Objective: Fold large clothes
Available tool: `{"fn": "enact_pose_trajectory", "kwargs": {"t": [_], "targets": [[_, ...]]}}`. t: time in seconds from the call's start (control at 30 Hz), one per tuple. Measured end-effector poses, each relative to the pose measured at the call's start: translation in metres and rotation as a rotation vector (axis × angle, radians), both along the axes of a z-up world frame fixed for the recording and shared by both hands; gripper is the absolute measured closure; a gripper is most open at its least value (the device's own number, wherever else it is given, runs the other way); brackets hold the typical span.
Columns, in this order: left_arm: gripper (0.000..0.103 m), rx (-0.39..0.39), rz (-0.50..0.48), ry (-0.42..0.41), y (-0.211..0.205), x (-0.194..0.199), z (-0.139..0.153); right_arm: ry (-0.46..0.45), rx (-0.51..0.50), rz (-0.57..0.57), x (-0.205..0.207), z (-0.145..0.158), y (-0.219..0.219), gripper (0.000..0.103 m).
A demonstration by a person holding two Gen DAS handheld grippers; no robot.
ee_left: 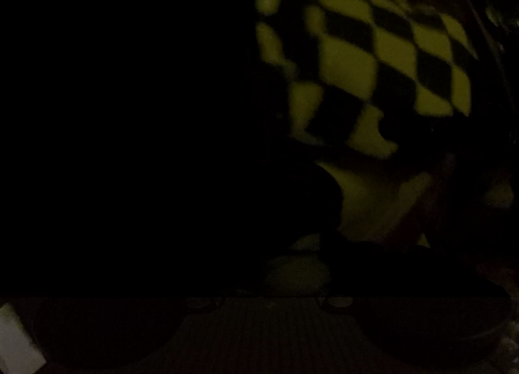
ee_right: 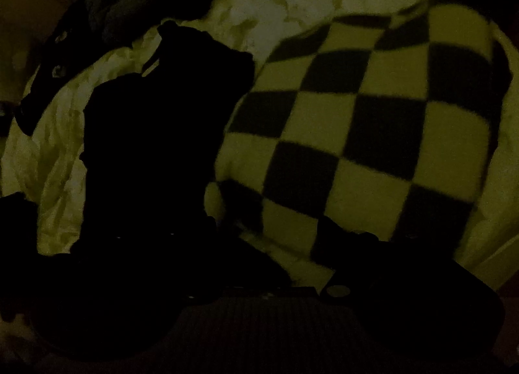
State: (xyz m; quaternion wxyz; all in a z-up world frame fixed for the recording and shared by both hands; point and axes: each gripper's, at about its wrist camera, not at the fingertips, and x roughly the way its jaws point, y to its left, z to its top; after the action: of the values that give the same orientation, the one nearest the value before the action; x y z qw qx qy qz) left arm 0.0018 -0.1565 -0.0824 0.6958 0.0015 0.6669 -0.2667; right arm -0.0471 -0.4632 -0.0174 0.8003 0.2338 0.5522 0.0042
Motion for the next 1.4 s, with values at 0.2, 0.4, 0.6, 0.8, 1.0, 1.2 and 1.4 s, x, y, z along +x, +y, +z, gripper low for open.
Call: {"fn": "enact_pose_trajectory", "kwargs": {"t": [0.2,0.4,0.6,0.8,1.0,1.2,1.4], "targets": [[0.0,0.106,0.402,-0.12,0.11,0.012,0.025,-0.032,0.022,0.078,0.014,0.0,0.018,0.03],[0.0,0.3,0.56,-0.067,0.199,-0.006,0.006,-0.09,-0.008,0.346,0.021,0.003,0.063,0.046],[0.0,0.303,0.644,0.031,0.228,-0.036,-0.014,-0.074,-0.063,0.546,0.034,-0.031,0.108,0.048],[0.0,0.306,0.598,0.004,0.224,-0.041,-0.023,0.137,-0.122,0.433,0.042,-0.083,0.077,0.048],[0.0,0.311,0.617,-0.044,0.237,-0.02,-0.025,0.13,-0.074,0.401,0.036,-0.061,0.072,0.035],[0.0,0.293,0.651,-0.23,0.261,0.037,0.005,0.016,-0.043,0.408,0.048,-0.015,0.073,0.032],[0.0,0.24,0.543,-0.431,0.261,0.134,0.027,-0.11,-0.114,0.388,0.119,0.015,0.059,0.028]]}}
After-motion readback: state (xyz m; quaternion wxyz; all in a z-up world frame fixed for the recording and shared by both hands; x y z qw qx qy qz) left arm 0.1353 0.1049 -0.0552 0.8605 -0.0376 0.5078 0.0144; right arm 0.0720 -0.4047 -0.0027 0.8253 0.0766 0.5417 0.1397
